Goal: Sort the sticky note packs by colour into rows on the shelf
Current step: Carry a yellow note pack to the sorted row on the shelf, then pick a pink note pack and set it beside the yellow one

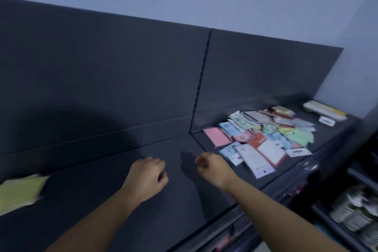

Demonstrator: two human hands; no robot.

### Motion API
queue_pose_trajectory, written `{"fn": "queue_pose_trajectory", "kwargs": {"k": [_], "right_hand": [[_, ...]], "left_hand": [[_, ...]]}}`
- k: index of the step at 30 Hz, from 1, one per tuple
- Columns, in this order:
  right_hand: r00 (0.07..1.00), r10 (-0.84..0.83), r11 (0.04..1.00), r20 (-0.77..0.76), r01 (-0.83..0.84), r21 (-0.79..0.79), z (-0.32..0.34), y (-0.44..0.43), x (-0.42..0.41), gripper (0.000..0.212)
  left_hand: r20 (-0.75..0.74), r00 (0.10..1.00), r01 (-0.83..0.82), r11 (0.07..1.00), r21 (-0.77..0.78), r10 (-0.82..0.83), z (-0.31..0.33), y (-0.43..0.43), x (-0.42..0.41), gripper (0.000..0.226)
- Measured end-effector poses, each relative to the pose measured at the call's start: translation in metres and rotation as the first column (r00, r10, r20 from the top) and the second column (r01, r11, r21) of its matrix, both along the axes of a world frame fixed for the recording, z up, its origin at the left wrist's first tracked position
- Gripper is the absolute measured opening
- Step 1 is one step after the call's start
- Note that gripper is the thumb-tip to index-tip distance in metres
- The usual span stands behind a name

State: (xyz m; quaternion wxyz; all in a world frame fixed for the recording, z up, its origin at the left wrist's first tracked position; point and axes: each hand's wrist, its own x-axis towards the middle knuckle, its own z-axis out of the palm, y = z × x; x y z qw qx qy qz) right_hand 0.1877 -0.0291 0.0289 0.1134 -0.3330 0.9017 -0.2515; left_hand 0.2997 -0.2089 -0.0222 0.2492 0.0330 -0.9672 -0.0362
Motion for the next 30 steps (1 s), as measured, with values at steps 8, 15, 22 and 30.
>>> {"fn": "queue_pose_trajectory", "kwargs": {"k": [8, 15, 22, 30], "right_hand": [[0.961, -0.275, 0.96, -0.033, 0.276, 0.038, 0.01, 0.222, -0.105, 0.017], [0.928, -0.372, 0.928, 0.009, 0.372, -0.012, 0.0, 0.3, -0.157, 0.012], [0.934, -0.35, 0.934, 0.076, 0.353, -0.044, -0.015, 0.267, -0.199, 0.021], [0.963, -0.265, 0.963, 0.046, 0.267, -0.031, -0.009, 0.182, -0.255, 0.02]], "left_hand": [[-0.023, 0.995, 0.098, 0.995, 0.029, -0.097, 0.023, 0.148, -0.157, 0.032], [0.077, 0.996, -0.039, 0.999, 0.022, 0.037, 0.027, 0.18, -0.226, 0.014], [0.182, 0.977, -0.116, 0.993, 0.023, 0.11, 0.032, 0.164, -0.262, 0.017], [0.252, 0.944, -0.24, 0.967, 0.082, 0.212, 0.027, 0.104, -0.285, 0.033]]}}
